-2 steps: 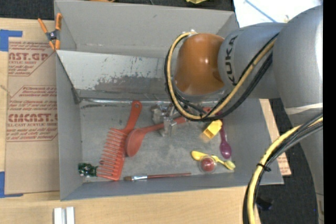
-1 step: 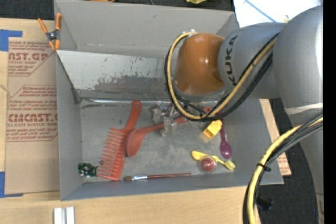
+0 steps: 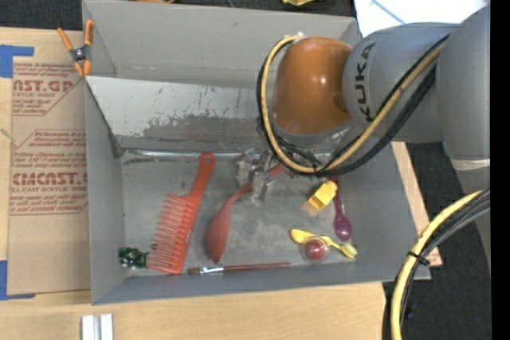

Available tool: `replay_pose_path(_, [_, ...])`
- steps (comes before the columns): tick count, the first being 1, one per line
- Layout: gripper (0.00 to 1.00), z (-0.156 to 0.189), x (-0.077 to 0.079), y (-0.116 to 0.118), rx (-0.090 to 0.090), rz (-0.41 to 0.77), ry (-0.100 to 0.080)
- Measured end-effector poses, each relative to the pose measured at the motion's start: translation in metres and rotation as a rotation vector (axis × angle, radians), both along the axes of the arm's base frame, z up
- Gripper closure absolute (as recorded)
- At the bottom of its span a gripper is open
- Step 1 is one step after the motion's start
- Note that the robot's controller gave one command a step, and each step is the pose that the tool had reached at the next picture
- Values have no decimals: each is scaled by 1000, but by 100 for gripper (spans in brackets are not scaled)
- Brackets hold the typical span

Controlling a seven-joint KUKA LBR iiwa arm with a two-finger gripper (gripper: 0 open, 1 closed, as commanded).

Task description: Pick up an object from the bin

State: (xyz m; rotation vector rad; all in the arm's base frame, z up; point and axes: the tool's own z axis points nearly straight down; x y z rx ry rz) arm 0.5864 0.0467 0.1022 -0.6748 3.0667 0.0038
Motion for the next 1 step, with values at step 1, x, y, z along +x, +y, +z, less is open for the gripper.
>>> replay_pose_path(1, [100, 53, 2, 1, 1, 1, -8])
